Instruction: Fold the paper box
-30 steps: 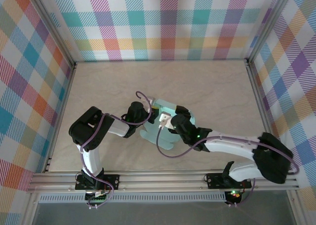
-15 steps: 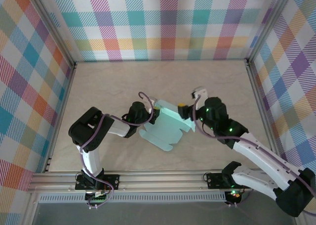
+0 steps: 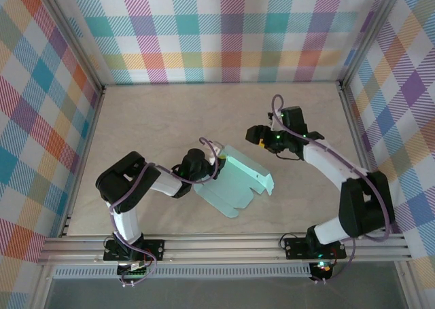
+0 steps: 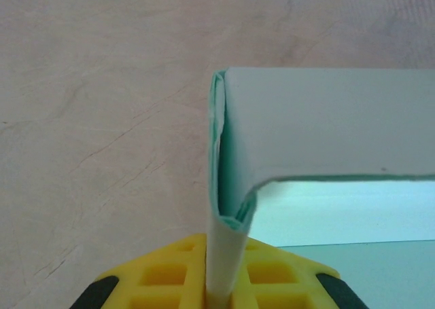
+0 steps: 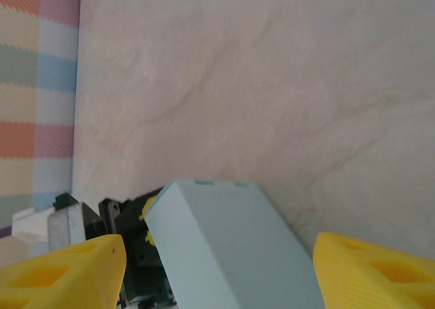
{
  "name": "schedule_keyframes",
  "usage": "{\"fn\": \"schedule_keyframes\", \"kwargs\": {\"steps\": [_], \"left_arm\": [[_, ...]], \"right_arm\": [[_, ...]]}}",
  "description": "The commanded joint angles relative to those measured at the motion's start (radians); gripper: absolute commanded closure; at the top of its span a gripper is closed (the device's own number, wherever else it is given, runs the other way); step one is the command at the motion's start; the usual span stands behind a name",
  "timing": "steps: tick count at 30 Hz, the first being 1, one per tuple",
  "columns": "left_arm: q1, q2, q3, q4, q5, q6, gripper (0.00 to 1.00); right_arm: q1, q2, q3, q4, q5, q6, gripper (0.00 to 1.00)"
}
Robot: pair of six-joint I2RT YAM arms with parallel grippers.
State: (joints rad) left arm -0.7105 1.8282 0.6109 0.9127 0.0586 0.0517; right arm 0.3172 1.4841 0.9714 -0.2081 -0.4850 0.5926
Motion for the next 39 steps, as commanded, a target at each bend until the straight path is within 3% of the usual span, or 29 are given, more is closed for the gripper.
{"fn": "schedule_keyframes", "kwargs": {"steps": [1, 7, 14, 21, 30, 39], "left_arm": [[-0.014, 0.025, -0.001, 0.058, 0.005, 0.031, 0.86], [-0.018, 0.04, 0.002, 0.061, 0.023, 0.048, 0.85], [-0.018, 0.047, 0.006, 0.056, 0.055, 0.053, 0.84], [-0.018, 0.071, 0.007, 0.068, 0.061, 0.046, 0.84], [-0.017, 0.077, 0.001, 0.09, 0.056, 0.033, 0.84], [-0.018, 0.052, -0.009, 0.104, 0.054, 0.016, 0.82]], "right_arm": [[0.003, 0.053, 0.064, 0.024, -0.162, 0.016, 0.28], [0.036, 0.167, 0.168, -0.036, -0.171, -0.086, 0.28], [0.095, 0.28, 0.197, 0.024, -0.205, -0.059, 0.27], [0.1, 0.291, 0.147, 0.064, -0.21, -0.018, 0.31], [0.1, 0.289, 0.114, 0.065, -0.203, -0.007, 0.49], [0.1, 0.309, 0.116, 0.023, -0.171, -0.033, 0.59]]}}
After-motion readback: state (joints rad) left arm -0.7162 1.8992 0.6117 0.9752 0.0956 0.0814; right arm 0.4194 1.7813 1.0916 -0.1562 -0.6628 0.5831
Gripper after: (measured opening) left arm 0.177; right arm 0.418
